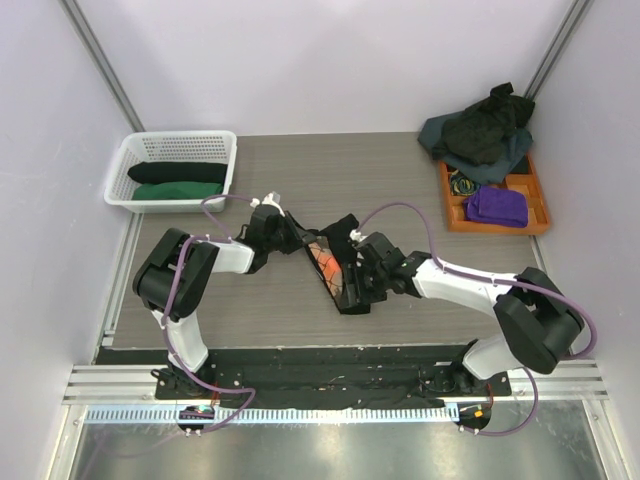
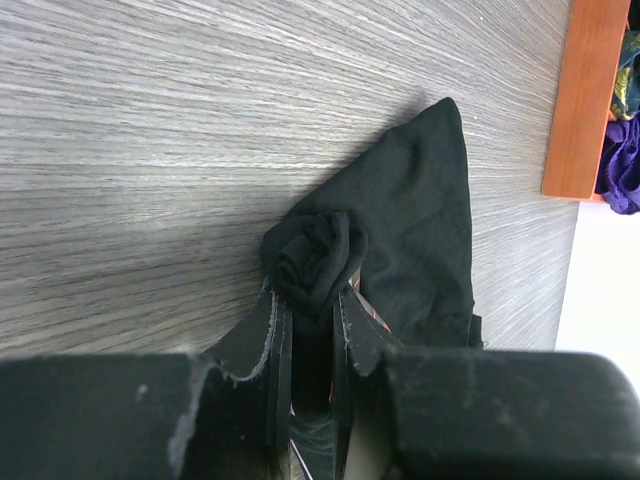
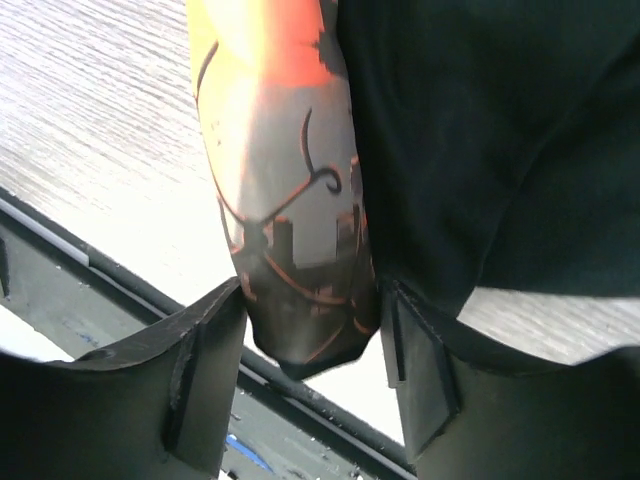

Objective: Roll the t-shirts
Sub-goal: Roll the T-shirt to the center of the board.

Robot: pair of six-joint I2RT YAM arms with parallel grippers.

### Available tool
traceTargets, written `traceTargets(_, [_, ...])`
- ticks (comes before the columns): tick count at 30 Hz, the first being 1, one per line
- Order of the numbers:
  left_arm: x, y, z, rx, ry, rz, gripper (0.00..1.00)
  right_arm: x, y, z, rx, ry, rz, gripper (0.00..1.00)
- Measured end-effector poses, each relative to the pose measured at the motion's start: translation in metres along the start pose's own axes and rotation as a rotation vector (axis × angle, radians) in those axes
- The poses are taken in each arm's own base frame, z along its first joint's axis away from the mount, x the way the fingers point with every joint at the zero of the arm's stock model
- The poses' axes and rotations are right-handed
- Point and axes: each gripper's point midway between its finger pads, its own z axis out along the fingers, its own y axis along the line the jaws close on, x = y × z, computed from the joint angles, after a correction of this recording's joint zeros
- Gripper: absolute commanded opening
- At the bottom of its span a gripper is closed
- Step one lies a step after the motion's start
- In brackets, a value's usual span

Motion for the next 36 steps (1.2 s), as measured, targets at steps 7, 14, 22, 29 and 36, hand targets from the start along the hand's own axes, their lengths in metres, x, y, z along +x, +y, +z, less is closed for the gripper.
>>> traceTargets(7, [0.0, -0.001, 0.0, 0.004, 0.004, 0.0, 0.0, 0.003, 0.004, 0.008, -0.032, 0.021, -0.003, 0.15])
traceTargets(14, [0.0, -0.004, 0.0, 0.013, 0.01, 0.001, 0.0, 0.008, 0.002, 0.016, -0.151, -0.007, 0.109, 0.02])
traceTargets(22, [0.003, -0.006, 0.0, 0.021, 0.026, 0.005, 0.0, 0.015, 0.01, 0.02, -0.357, -0.02, 0.252, 0.02])
traceTargets(29, [0.006, -0.004, 0.003, 0.025, 0.042, 0.004, 0.0, 0.018, 0.018, 0.022, -0.439, 0.013, 0.297, 0.34])
traceTargets(36, [0.005, -0.005, 0.004, 0.024, 0.045, 0.022, 0.0, 0.013, 0.0, -0.001, -0.237, -0.005, 0.233, 0.59])
